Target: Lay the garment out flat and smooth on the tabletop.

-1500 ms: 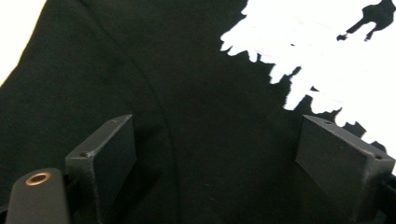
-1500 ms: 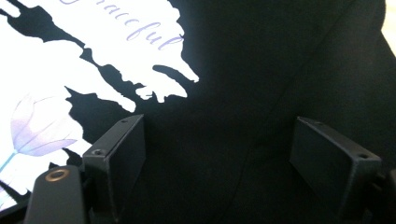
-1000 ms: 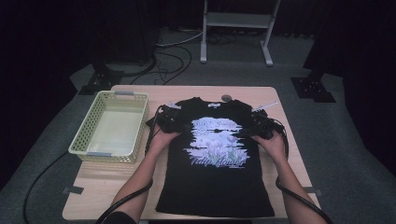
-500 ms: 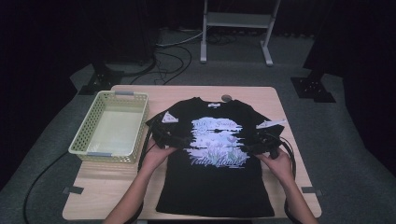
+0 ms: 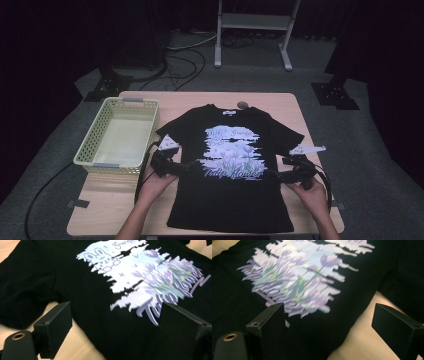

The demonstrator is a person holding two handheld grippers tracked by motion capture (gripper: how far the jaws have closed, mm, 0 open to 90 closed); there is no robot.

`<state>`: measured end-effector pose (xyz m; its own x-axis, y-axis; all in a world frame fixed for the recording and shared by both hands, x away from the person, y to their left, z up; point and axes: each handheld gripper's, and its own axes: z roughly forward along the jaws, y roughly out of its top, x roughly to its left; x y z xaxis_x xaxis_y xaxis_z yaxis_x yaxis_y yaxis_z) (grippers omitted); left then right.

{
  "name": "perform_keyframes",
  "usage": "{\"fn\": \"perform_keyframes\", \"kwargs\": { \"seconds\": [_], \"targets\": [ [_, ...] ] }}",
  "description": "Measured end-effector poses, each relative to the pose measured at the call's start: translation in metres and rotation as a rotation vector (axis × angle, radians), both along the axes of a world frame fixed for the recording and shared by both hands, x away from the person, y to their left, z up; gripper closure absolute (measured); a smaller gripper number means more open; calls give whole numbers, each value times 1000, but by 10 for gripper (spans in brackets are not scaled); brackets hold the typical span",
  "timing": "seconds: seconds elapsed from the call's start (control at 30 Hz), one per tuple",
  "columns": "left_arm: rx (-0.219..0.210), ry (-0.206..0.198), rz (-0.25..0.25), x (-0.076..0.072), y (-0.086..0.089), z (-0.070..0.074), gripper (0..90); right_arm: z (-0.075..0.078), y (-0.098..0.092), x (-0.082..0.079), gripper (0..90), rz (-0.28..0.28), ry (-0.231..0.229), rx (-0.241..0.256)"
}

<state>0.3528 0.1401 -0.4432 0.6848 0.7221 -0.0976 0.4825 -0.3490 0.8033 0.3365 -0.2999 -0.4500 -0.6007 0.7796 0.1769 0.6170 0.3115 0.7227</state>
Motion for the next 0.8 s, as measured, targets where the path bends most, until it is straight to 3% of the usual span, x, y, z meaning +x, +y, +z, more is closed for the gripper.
{"fn": "perform_keyframes", "kwargs": {
  "seconds": [0.2, 0.33, 0.8],
  "targets": [
    [-24, -11, 12, -23, 13, 0, 107, -2, -8, -25, 113, 1, 2, 3],
    [-17, -19, 10, -37, 20, 0, 107, -3, -15, -40, 113, -9, -6, 18],
    [-11, -22, 27, -64, 35, -5, 107, -6, -39, -75, 113, -63, -28, 50]
  ]
}}
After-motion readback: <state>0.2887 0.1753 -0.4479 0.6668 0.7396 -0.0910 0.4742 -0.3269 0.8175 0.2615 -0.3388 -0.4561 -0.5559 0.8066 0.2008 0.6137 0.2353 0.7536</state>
